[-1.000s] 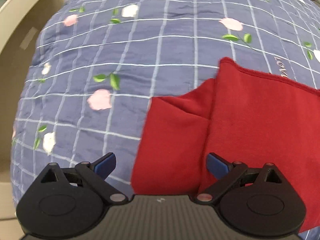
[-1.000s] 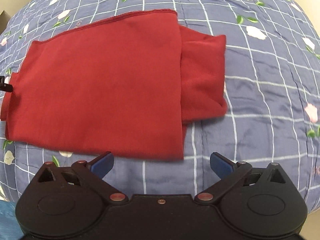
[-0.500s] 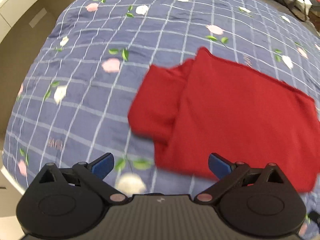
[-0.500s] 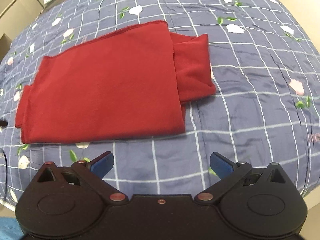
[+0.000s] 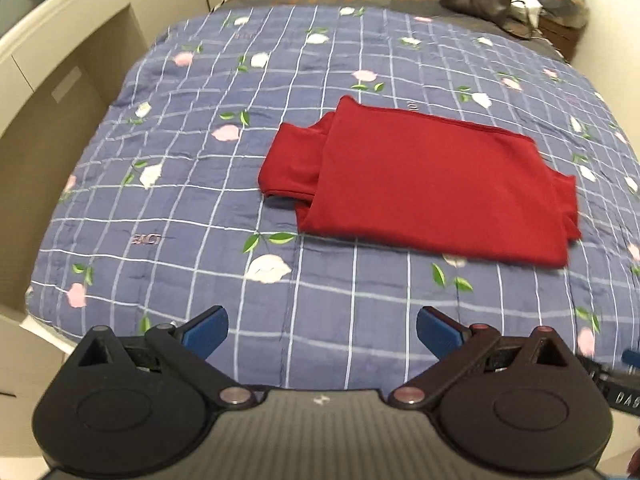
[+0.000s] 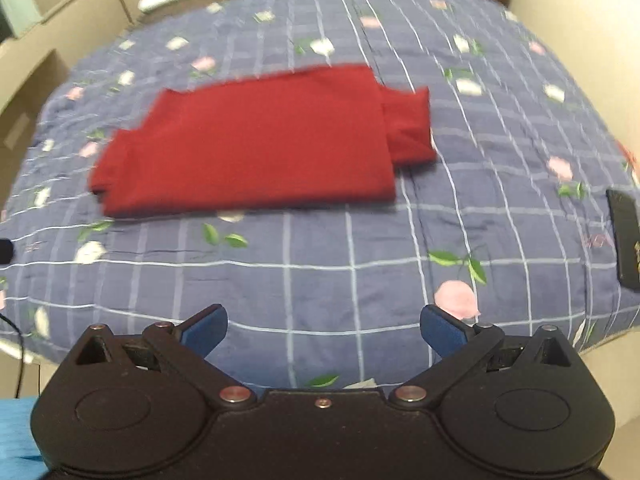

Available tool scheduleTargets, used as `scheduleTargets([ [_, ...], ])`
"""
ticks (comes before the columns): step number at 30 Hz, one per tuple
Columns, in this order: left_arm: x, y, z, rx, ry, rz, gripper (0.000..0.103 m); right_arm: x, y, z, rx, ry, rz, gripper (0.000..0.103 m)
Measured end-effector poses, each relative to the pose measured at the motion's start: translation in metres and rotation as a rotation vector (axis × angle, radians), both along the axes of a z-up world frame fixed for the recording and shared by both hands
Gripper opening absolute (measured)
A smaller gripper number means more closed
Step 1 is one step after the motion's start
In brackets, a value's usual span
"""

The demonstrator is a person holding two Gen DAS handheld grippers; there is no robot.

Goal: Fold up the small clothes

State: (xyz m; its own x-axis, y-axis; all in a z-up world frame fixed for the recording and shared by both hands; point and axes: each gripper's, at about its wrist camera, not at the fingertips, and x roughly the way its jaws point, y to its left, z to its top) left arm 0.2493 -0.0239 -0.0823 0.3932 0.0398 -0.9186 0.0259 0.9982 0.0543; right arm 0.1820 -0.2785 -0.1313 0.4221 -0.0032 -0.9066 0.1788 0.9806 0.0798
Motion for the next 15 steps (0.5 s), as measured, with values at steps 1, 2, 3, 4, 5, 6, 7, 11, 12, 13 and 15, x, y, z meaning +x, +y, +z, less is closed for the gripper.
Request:
scheduleTargets([
  [1, -0.008, 0.0, 0.006, 0.011, -0.009, -0.01, 0.102, -0.006, 0.004, 0.01, -0.003, -0.028, 0.013, 0.102],
  [2, -0.015, -0.001, 0.011, 0.019, -0.019, -0.02, 0.102, -0.011, 0.009, 0.022, -0.007, -0.063, 0.029, 0.102],
  [3, -0.022, -0.001, 0.018, 0.027, -0.035, -0.031, 0.102, -0.015, 0.013, 0.032, -0.012, -0.093, 0.044, 0.102],
  [4, -0.026, -0.002, 0.023, 0.031, -0.05, -0.037, 0.102, -0.019, 0.015, 0.04, -0.016, -0.117, 0.055, 0.102],
  [5, -0.031, -0.003, 0.028, 0.033, -0.066, -0.04, 0.102, -0.023, 0.018, 0.05, -0.019, -0.142, 0.065, 0.102],
  [6, -0.034, -0.003, 0.032, 0.034, -0.078, -0.041, 0.102, -0.026, 0.019, 0.058, -0.018, -0.163, 0.072, 0.102],
  [7, -0.038, -0.004, 0.036, 0.036, -0.09, -0.043, 0.102, -0.03, 0.02, 0.065, -0.014, -0.18, 0.075, 0.102],
  [11, -0.049, -0.01, 0.048, 0.052, -0.127, -0.05, 0.102, -0.04, 0.015, 0.089, 0.012, -0.23, 0.071, 0.102],
  [12, -0.051, -0.013, 0.051, 0.055, -0.134, -0.052, 0.102, -0.043, 0.013, 0.095, 0.015, -0.241, 0.067, 0.102],
  [13, -0.053, -0.017, 0.052, 0.056, -0.139, -0.054, 0.102, -0.045, 0.01, 0.098, 0.016, -0.247, 0.065, 0.102],
  [15, -0.055, -0.025, 0.055, 0.058, -0.14, -0.061, 0.102, -0.052, 0.003, 0.104, 0.018, -0.255, 0.056, 0.102],
])
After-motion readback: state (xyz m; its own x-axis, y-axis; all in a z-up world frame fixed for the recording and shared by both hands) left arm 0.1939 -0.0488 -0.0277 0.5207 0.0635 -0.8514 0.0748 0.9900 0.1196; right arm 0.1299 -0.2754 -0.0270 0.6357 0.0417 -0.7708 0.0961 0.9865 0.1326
